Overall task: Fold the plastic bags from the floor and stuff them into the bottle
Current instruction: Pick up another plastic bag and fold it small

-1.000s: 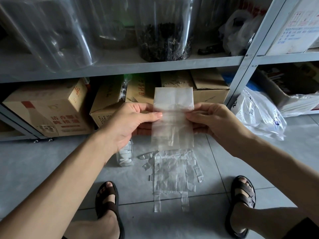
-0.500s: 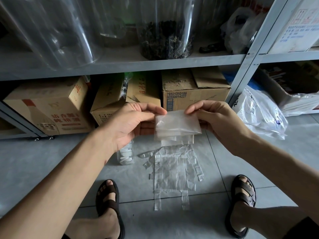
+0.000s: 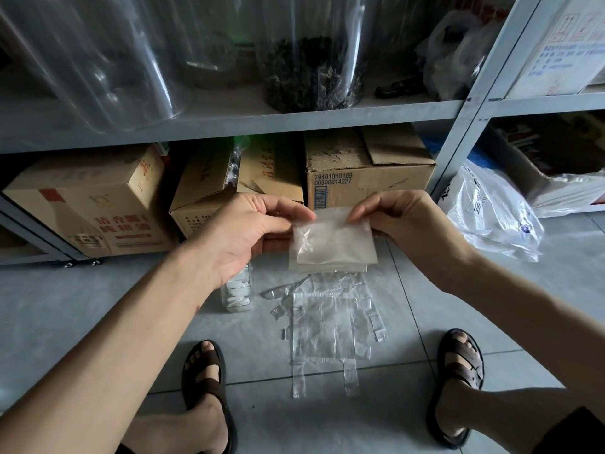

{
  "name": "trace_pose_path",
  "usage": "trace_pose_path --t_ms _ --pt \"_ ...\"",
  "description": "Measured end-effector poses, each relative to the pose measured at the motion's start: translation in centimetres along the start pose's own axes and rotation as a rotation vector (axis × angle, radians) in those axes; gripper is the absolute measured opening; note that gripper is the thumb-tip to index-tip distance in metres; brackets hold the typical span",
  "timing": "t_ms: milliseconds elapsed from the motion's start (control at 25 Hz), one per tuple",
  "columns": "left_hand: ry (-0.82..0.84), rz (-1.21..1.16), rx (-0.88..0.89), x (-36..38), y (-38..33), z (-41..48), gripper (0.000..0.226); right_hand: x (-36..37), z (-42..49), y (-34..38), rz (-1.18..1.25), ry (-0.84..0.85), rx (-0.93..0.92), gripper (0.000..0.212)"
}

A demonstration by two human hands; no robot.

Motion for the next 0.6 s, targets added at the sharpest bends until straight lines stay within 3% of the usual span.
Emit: trace_pose_path --t_ms 200,440,600 --pt "-0.002 0.051 0.044 0.05 -0.33 -0.18 0.03 0.11 0.03 0.26 -0.12 0.025 -0.033 0.042" --pt "-0.042 0.062 0.061 -0.25 -0.29 -0.04 0.043 -0.07 -0.06 -0.14 -0.077 0.033 0.018 0.042" --pt "-0.096 0.101 0.121 -0.28 -0.35 -0.04 0.015 0.06 -0.17 -0.37 -0.07 0.059 0.038 0.025"
Point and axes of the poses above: each hand's wrist, its own z-axis towards the middle knuckle, its own x-axis out of the palm, y = z × x, the point moved 5 cm from there along z, towards the middle knuckle, and after that the axes turned 4 degrees about -x, right-handed, at the moved point
